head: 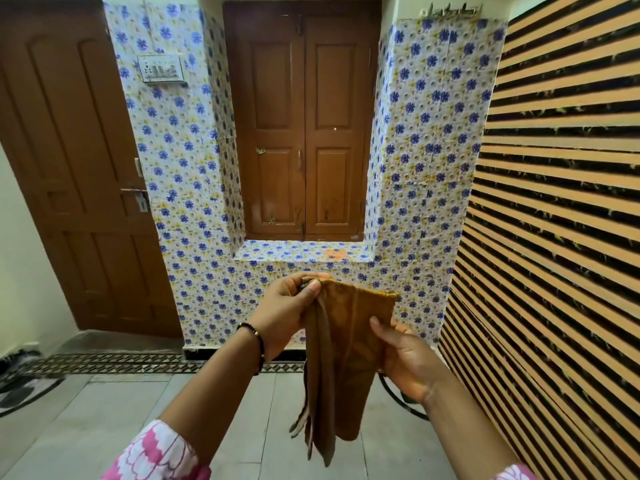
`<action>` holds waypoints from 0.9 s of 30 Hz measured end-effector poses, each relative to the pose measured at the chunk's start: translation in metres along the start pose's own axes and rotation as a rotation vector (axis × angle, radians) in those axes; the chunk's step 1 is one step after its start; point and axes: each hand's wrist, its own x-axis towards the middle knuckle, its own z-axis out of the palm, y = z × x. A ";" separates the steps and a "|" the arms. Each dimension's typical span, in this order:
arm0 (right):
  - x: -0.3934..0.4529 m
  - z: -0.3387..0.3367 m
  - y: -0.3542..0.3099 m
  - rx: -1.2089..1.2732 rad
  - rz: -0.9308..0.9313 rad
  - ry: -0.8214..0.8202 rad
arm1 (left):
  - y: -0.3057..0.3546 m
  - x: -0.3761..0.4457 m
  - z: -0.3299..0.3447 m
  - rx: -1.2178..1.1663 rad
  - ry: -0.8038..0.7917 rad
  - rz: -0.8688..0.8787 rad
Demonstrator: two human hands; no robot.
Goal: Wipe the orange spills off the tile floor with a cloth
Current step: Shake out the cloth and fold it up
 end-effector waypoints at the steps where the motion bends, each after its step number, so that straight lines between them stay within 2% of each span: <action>1: 0.000 0.005 -0.004 -0.002 -0.026 0.014 | 0.002 0.000 -0.002 -0.016 0.027 0.008; 6: -0.007 0.036 -0.031 -0.060 -0.094 0.008 | -0.006 0.003 -0.009 -0.038 0.233 0.004; 9: -0.007 0.048 -0.042 -0.049 -0.112 0.007 | -0.016 0.002 -0.001 -0.101 0.278 -0.020; 13: -0.003 0.053 -0.059 -0.021 -0.175 0.036 | -0.037 -0.009 0.012 -0.119 0.240 -0.114; 16: 0.005 0.046 -0.069 0.001 -0.198 0.097 | -0.046 -0.021 0.026 -0.090 0.148 -0.176; 19: 0.013 0.036 -0.069 0.042 -0.135 0.126 | -0.048 -0.025 0.033 0.024 0.039 -0.136; 23: 0.011 0.012 -0.053 0.004 -0.046 0.084 | -0.037 -0.019 0.037 -0.026 0.139 0.009; 27: 0.000 -0.003 -0.008 -0.067 0.087 -0.076 | -0.030 -0.013 0.034 -0.024 0.190 -0.020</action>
